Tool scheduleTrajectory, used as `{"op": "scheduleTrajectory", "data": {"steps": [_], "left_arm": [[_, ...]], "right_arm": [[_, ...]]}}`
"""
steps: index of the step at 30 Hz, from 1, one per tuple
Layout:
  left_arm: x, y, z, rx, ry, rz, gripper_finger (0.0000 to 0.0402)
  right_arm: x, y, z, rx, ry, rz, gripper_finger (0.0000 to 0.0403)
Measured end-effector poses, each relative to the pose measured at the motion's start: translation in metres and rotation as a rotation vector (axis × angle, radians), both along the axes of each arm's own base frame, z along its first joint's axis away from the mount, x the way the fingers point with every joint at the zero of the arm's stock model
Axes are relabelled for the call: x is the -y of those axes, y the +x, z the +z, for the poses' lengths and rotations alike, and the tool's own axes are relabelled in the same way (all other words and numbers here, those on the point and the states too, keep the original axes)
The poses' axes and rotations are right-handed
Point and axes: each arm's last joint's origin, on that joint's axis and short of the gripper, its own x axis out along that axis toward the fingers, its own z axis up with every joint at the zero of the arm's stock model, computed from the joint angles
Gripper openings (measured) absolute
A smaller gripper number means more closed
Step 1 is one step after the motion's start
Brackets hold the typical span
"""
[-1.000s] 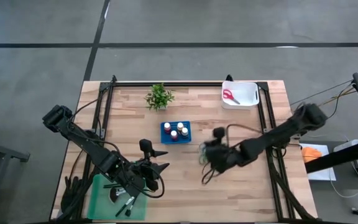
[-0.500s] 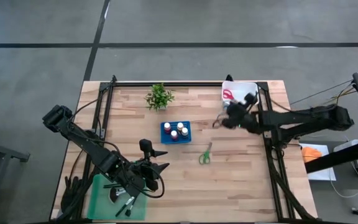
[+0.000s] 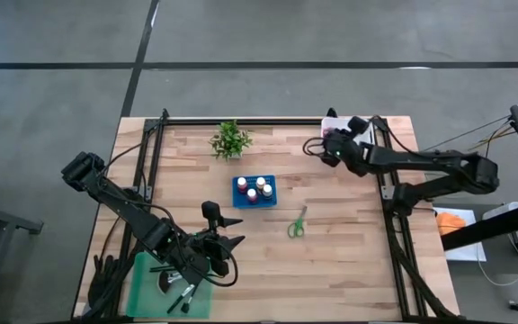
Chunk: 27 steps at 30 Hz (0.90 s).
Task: Pick & Place Paint Supplies
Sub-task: Put the blue scissor into the white bin, then put the green scissor into the white bin
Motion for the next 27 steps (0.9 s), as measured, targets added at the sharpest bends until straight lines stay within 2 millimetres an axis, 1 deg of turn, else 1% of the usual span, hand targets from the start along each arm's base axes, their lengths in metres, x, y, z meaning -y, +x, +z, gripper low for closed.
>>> {"op": "scheduleTrajectory", "data": {"steps": [5, 9, 15, 18, 21, 24, 27], "left_arm": [[0.0, 0.0, 0.0, 0.0, 0.0, 0.0, 0.0227], [0.0, 0.0, 0.0, 0.0, 0.0, 0.0, 0.0227], [0.0, 0.0, 0.0, 0.0, 0.0, 0.0, 0.0227], [0.0, 0.0, 0.0, 0.0, -0.001, 0.0, 0.0227], [0.0, 0.0, 0.0, 0.003, -0.006, 0.003, 0.0227], [0.0, 0.0, 0.0, 0.002, -0.007, 0.001, 0.0227], [0.0, 0.0, 0.0, 0.001, -0.007, 0.001, 0.0227]], "right_arm": [[0.027, -0.005, -0.014, -0.045, 0.039, -0.078, 0.0008], [0.045, -0.011, -0.018, -0.035, 0.039, -0.158, 0.0008], [0.054, -0.018, -0.021, -0.006, 0.052, -0.216, 0.0008], [0.057, -0.021, -0.02, 0.031, 0.083, -0.207, 0.0011], [0.059, -0.023, -0.019, 0.079, 0.119, -0.197, 0.0036], [0.061, -0.026, -0.02, 0.1, 0.132, -0.21, 0.0081], [0.062, -0.027, -0.02, 0.082, 0.115, -0.225, 0.0126]]}}
